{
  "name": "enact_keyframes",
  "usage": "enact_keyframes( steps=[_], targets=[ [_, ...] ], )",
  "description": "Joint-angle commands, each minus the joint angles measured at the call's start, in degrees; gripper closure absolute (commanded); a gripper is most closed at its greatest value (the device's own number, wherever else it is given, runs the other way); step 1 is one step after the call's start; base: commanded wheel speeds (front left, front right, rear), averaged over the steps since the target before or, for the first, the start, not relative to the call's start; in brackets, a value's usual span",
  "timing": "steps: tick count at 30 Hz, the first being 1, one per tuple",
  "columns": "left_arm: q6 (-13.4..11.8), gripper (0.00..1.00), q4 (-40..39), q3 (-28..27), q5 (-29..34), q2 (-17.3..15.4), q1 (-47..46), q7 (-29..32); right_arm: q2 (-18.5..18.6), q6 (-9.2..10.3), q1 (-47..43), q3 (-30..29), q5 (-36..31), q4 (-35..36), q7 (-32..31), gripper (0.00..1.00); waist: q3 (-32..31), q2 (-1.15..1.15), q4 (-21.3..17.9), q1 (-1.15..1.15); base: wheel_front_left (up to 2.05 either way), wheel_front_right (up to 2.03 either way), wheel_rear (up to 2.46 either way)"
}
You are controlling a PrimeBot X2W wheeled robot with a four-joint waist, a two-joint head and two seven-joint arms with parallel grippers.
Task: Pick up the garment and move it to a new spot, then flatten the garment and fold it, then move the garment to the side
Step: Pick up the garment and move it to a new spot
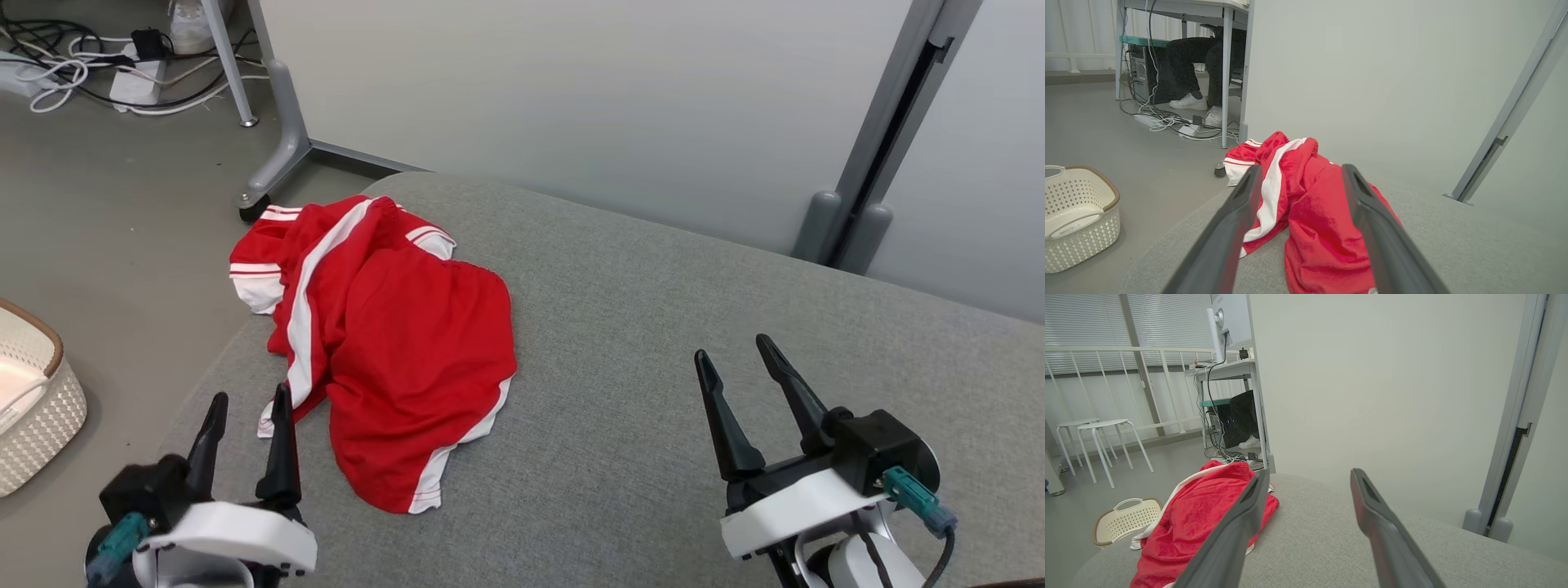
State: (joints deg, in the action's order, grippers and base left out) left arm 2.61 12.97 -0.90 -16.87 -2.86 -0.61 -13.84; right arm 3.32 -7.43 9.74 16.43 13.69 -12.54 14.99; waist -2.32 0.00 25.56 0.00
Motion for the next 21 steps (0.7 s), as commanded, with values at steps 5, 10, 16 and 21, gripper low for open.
enact_keyframes(
  steps=[5,10,16,21],
  targets=[
    [0.8,0.00,1.3,-0.5,-3.0,-2.5,-7.4,9.5,0.9,-0.11,1.5,-0.5,-0.5,1.0,0.3,0.00,2.5,0.00,-2.7,0.00,0.00,0.00,0.00],
    [1.3,0.00,2.1,-1.9,-5.5,-6.0,-14.5,17.9,2.2,-0.11,3.4,-0.7,-0.7,2.2,0.3,0.00,5.9,0.00,-5.8,0.00,0.00,0.00,0.00],
    [2.0,0.00,7.3,-5.7,-10.7,-12.1,-25.1,27.8,3.7,-0.11,6.9,-0.5,-1.6,4.6,0.3,0.00,12.6,0.00,-11.4,0.00,0.00,0.00,0.00],
    [2.8,0.00,13.6,-7.1,-12.9,-17.4,-31.7,34.0,5.1,-0.11,9.4,0.0,-2.0,6.0,0.3,0.00,17.1,0.00,-15.4,0.00,0.00,0.00,0.00]
  ],
)
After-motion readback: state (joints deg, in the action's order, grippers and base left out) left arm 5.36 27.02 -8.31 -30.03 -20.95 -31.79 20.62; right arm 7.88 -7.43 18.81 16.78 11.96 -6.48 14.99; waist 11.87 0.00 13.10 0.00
